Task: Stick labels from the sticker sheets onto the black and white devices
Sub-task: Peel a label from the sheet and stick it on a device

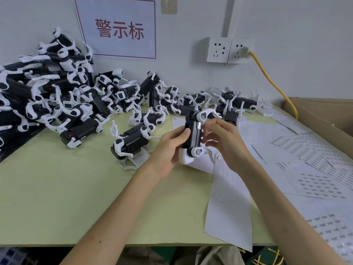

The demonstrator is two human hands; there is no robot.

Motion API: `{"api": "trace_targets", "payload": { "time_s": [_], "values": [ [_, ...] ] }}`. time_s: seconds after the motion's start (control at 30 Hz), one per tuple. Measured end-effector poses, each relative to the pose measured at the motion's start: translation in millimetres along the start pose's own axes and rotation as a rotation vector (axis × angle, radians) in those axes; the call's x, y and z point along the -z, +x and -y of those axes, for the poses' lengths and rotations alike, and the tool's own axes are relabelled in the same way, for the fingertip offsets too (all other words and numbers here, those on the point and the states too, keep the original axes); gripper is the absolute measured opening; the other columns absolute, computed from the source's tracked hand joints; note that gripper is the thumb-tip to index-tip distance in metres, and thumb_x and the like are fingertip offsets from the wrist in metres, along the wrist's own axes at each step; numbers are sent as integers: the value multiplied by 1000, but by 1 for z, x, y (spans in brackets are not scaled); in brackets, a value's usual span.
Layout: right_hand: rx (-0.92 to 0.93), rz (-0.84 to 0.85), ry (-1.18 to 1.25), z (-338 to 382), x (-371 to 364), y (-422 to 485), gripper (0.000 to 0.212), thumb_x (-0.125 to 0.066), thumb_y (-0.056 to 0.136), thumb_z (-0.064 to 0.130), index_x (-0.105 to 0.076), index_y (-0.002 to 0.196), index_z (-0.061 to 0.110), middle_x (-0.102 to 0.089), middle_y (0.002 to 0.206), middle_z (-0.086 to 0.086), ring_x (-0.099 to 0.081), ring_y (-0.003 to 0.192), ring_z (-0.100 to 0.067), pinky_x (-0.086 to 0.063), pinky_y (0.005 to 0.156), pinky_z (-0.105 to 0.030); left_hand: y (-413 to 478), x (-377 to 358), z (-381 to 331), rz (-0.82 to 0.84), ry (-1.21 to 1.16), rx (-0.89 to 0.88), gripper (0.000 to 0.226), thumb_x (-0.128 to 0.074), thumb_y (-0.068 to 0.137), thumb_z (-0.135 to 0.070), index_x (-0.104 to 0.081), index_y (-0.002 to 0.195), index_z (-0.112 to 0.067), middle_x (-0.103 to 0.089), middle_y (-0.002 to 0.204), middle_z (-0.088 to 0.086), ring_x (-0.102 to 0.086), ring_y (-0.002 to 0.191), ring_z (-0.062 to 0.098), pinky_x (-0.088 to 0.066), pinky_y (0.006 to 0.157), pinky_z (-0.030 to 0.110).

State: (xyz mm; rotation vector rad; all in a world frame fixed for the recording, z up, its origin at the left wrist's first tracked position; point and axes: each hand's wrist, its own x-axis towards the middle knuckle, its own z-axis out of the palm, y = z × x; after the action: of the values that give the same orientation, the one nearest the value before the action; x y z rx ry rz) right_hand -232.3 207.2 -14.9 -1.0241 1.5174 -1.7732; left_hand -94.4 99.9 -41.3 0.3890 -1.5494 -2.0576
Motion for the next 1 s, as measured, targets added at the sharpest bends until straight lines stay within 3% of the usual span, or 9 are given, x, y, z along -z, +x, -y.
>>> {"api": "trace_targets", "payload": {
  "time_s": [0.1, 0.27, 0.33, 0.43, 0.5, 0.6, 0.7, 0.87, 1.0],
  "values": [
    [63, 12, -52, -3, -1, 0, 19, -70, 96, 18, -63, 79, 14, -63, 72, 0, -60, 66, -17, -50, 63, -25, -1, -1, -2, 3, -2, -3, 37, -50, 105, -23, -63, 133, -3, -63, 136, 22, -63, 119, 30, -44, 110, 48],
    [105, 9, -81, -7, -1, 2, 24, -73, 93, 18, -60, 74, 14, -62, 67, 0, -57, 61, -15, -50, 60, -25, -4, -6, -2, 17, 104, -19, 24, -51, 107, -22, -72, 117, -16, -76, 112, 5, -71, 103, 15, -56, 83, 23],
    [115, 43, -103, -7, -2, 1, 24, -76, 90, 21, -60, 75, 10, -61, 67, -3, -57, 62, -17, -49, 59, -25, -5, -8, -3, 1, 172, -23, 26, -58, 104, -30, -72, 118, -14, -76, 113, 11, -72, 105, 20, -57, 88, 30],
    [119, 86, -143, -10, -6, 1, 28, -74, 83, 28, -57, 77, 6, -60, 65, -7, -58, 62, -21, -48, 56, -25, -7, -9, -4, -45, 261, -16, 50, -68, 87, -55, -73, 114, -13, -76, 109, 17, -71, 111, 33, -51, 104, 58],
    [129, 102, -137, -11, -7, 1, 30, -72, 84, 27, -56, 80, 3, -61, 66, -10, -59, 63, -23, -48, 56, -26, -8, -10, -4, -60, 282, -17, 62, -71, 76, -66, -74, 110, -14, -76, 107, 17, -70, 110, 36, -46, 104, 66],
    [157, 123, -125, -11, -6, 1, 28, -72, 93, 22, -56, 85, 2, -63, 66, -9, -60, 63, -24, -48, 57, -27, -7, -9, -2, -66, 291, -24, 65, -71, 73, -69, -75, 105, -14, -77, 105, 16, -71, 107, 35, -47, 105, 64],
    [164, 142, -97, -11, -6, 0, 31, -68, 88, 28, -55, 86, 1, -62, 64, -8, -60, 61, -24, -49, 55, -28, -8, -8, -2, -52, 297, -24, 66, -71, 76, -67, -74, 105, -8, -77, 102, 16, -73, 103, 33, -49, 104, 61],
    [157, 178, -60, -11, -6, 0, 31, -71, 92, 25, -53, 87, 0, -60, 61, -8, -56, 57, -24, -47, 53, -29, -8, -8, -4, -34, 284, -27, 61, -69, 86, -56, -70, 104, 3, -75, 100, 25, -70, 103, 43, -48, 104, 61],
    [154, 212, -33, -11, -6, -1, 27, -63, 92, 24, -51, 89, 1, -60, 63, -10, -56, 61, -27, -48, 54, -28, -8, -8, -4, -68, 285, -25, 63, -69, 82, -60, -72, 106, -2, -76, 97, 21, -70, 102, 41, -54, 94, 46]
  ]
}}
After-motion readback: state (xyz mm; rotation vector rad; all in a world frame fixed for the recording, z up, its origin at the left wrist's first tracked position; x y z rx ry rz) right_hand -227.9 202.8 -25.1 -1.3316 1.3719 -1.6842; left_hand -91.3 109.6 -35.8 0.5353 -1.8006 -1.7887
